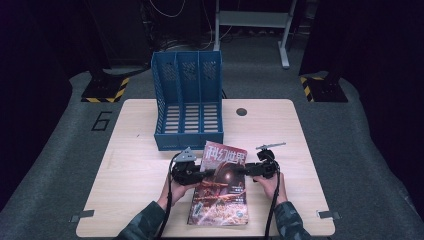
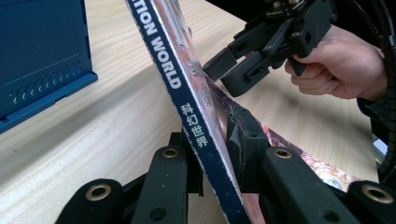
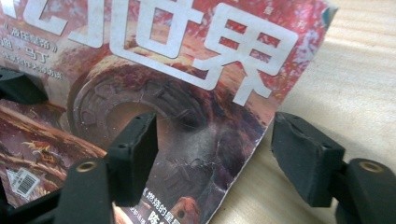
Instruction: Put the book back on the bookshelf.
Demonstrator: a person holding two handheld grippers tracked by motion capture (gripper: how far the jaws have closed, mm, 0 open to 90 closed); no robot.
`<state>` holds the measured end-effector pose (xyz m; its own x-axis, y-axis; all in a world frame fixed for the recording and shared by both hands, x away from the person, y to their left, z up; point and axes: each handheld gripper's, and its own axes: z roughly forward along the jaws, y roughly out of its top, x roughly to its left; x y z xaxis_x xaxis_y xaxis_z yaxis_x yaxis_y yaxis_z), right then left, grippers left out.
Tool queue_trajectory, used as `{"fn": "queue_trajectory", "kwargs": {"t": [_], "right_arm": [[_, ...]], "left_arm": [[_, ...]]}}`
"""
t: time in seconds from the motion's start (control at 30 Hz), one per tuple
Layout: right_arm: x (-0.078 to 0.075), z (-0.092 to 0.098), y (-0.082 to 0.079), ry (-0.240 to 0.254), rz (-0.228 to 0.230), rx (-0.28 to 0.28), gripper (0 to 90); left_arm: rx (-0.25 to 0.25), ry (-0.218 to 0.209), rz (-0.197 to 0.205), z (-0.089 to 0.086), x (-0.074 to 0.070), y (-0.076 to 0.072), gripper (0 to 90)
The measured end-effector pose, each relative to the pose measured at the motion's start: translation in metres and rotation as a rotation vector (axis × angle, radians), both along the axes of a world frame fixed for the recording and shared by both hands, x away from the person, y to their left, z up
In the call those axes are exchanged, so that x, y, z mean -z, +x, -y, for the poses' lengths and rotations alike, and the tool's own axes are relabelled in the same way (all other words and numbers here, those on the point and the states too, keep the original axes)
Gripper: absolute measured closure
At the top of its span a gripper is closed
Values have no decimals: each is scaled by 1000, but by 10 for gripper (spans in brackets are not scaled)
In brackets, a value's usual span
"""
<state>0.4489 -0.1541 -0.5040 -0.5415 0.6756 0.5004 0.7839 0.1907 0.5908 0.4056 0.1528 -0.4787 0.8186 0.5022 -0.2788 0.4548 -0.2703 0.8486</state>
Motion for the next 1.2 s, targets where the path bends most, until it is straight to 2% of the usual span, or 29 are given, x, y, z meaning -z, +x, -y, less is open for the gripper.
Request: {"fn": "queue_trajectory", "kwargs": {"t": [0.07, 0.1, 0.13, 0.17, 0.2, 0.3, 0.33, 0.37, 0.4, 0.47, 0.57, 0.63, 0.67, 0.7, 0.73, 0.77, 0.8, 0.83, 0.87, 0.9, 0.93, 0.97, 1.0, 1.07, 1.1, 1.17, 1.2], "right_arm": [[-2, 2, -1, 3, 21, 10, 379], [-6, 2, -2, 11, 31, 20, 433], [-6, 2, -2, 11, 31, 20, 433], [-7, 2, -3, 8, 37, 24, 487], [-9, 1, -3, 25, 37, 14, 508], [-15, -7, -5, -17, 47, 5, 565], [-16, -10, -5, -43, 54, 2, 564], [-16, -10, -5, -43, 54, 2, 564], [-18, -10, -4, -39, 61, 6, 556], [-18, -10, -5, -40, 68, 10, 540], [-20, -7, -5, -64, 81, 27, 452], [-19, -3, -5, -64, 73, 47, 414], [-18, -2, -5, -59, 68, 57, 396], [-15, 0, -5, -51, 61, 65, 330], [-15, 0, -5, -51, 61, 65, 330], [-11, 1, -3, -62, 36, 74, 291], [-11, 1, -3, -62, 36, 74, 291], [-8, 2, -3, -35, 36, 65, 287], [-5, 4, -2, 18, 21, 46, 288], [-5, 4, -2, 18, 21, 46, 288], [-3, 5, 0, 60, 13, 34, 338], [-3, 5, 0, 60, 13, 34, 338], [-3, 4, 0, 83, 21, 26, 409], [-4, 3, 0, 79, 24, 30, 413], [-6, 1, 0, 60, 21, 41, 451], [-7, 2, -1, 58, 25, 48, 477], [-9, 2, -1, 60, 18, 57, 493]], "left_arm": [[0, -12, -10, 0, -1, 0, 773], [10, -5, -12, 0, -2, 1, 774], [10, -5, -12, 0, -2, 1, 775], [19, -3, -14, 1, -3, 2, 775], [32, 2, -25, 2, -4, 2, 775], [43, 42, -36, 7, -6, 3, 775], [43, 43, -37, 7, -6, 4, 777], [31, 29, -43, 7, -7, 4, 777], [20, 11, -32, 5, -7, 4, 789], [20, 5, -34, 4, -8, 4, 795], [12, -16, -23, 1, -9, 4, 803], [13, -13, -9, 0, -10, 3, 806], [3, -23, -15, 0, -10, 2, 807], [0, -39, -9, -1, -10, 1, 809], [0, -39, -9, -1, -10, 1, 814], [6, -56, -1, -2, -10, 2, 819], [7, -69, -2, -3, -11, 1, 819], [5, -64, 10, -3, -12, 0, 820], [11, -64, 17, -4, -13, 0, 823], [12, -66, 18, -4, -13, 0, 823], [11, -60, 13, -4, -13, 0, 822], [11, -60, 13, -4, -13, 0, 822], [9, -60, 9, -5, -13, 0, 821], [7, -54, 4, -5, -13, 1, 821], [3, -53, -13, -6, -14, 3, 820], [12, -48, -20, -7, -15, 4, 818], [16, -52, -38, -8, -16, 6, 818]]}}
